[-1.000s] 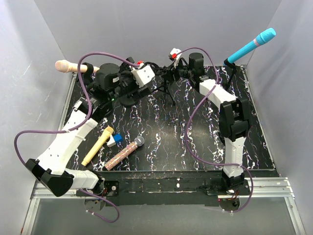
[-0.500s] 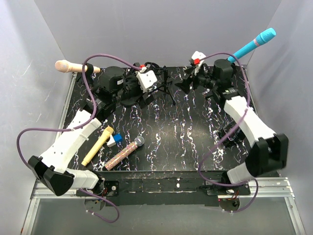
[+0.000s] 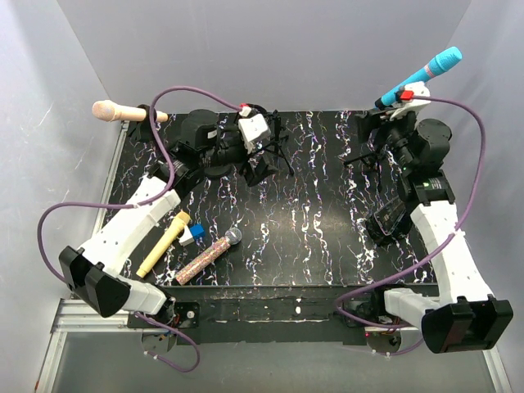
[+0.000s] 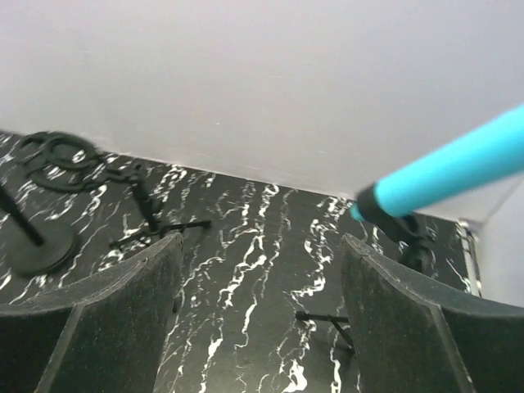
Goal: Remove the microphone from the stand
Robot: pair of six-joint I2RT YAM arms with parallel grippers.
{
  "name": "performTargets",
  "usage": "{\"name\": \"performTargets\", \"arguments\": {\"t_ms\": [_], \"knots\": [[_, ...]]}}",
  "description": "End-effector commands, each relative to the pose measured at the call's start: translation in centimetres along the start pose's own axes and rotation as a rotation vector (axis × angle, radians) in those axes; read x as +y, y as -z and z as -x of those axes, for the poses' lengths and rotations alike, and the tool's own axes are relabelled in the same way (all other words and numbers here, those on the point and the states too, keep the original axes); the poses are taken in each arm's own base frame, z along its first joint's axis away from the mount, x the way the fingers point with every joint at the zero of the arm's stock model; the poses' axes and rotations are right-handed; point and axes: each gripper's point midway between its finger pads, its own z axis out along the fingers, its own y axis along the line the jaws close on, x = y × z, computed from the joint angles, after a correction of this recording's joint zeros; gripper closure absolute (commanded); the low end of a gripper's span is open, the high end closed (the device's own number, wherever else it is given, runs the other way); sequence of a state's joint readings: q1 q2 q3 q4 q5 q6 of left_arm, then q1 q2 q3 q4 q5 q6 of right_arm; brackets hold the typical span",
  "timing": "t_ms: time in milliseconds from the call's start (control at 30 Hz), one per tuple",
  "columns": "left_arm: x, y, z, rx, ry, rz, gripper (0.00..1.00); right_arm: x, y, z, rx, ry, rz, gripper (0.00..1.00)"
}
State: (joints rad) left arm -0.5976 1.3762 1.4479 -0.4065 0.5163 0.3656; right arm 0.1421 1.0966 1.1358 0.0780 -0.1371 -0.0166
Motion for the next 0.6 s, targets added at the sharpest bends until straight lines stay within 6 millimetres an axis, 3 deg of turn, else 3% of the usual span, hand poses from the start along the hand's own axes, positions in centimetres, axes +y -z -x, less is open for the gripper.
{"name": "performTargets", "arguments": {"t_ms": [0, 333, 567], "knots": [[-0.3, -0.5, 2.4, -0.070, -0.002, -0.057, 0.02, -3.5, 0.2, 1.8, -0.075, -0.088, -0.150, 0.18], [-0.3, -0.9, 3.6, -0.083, -0.044, -0.096, 0.02, -10.2, -0.4, -0.8, -0.030, 0.043, -0.181, 0.21], [0.3, -1.2, 3.7, -0.071, -0.091, -0.093, 0.03, -12.4, -1.3, -3.3, -0.004, 0.100, -0.153, 0.21]]}}
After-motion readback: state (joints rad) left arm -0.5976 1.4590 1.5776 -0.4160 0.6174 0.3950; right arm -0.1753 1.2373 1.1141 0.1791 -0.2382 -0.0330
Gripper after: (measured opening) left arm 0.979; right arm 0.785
